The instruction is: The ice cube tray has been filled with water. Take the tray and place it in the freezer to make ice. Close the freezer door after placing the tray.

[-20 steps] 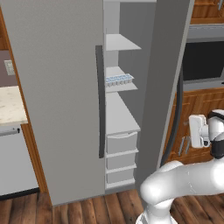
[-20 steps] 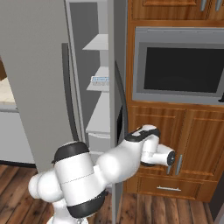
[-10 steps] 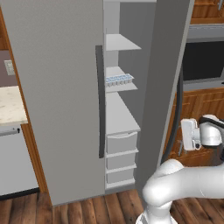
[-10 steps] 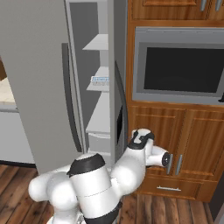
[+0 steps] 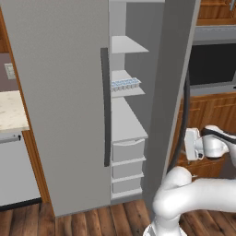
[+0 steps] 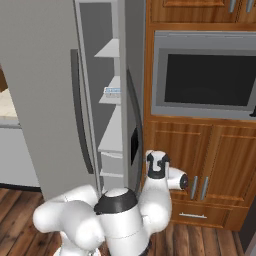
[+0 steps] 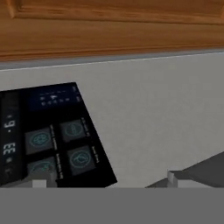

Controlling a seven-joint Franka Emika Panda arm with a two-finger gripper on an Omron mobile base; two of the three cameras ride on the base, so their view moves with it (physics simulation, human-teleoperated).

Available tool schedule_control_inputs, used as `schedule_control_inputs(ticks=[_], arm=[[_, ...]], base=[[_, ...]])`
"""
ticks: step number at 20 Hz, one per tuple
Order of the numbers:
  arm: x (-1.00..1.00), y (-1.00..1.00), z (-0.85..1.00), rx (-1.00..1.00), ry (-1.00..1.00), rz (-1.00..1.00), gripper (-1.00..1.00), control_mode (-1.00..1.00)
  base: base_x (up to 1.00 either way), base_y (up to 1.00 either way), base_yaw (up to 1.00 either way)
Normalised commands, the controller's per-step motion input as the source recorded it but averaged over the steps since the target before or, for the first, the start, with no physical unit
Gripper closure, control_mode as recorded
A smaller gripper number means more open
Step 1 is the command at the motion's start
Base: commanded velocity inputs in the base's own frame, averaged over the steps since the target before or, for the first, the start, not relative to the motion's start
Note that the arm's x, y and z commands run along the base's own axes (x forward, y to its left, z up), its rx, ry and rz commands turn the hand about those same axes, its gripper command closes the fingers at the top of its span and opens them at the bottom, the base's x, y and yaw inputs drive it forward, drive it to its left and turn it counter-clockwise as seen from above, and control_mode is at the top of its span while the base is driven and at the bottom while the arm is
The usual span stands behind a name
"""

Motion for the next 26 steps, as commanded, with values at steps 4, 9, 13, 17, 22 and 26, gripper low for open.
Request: schedule_control_inputs(ticks=[4, 9, 13, 17, 22, 26], arm=[[0.29, 0.33, -0.27, 0.00, 0.00, 0.03, -1.00, -1.00], [0.31, 0.63, -0.31, 0.00, 0.00, 0.02, -1.00, -1.00], [0.43, 0.94, -0.37, 0.00, 0.00, 0.00, -1.00, -1.00], [0.53, 1.00, -0.42, 0.00, 0.00, 0.00, -1.00, -1.00], [0.57, 1.00, -0.39, -0.01, 0.00, 0.00, -1.00, -1.00], [0.64, 1.00, -0.33, -0.03, -0.01, -0.03, -1.00, -1.00]], base=[[0.00, 0.00, 0.00], [0.00, 0.00, 0.00], [0.00, 0.00, 0.00], [0.00, 0.00, 0.00], [0.00, 0.00, 0.00], [0.00, 0.00, 0.00]])
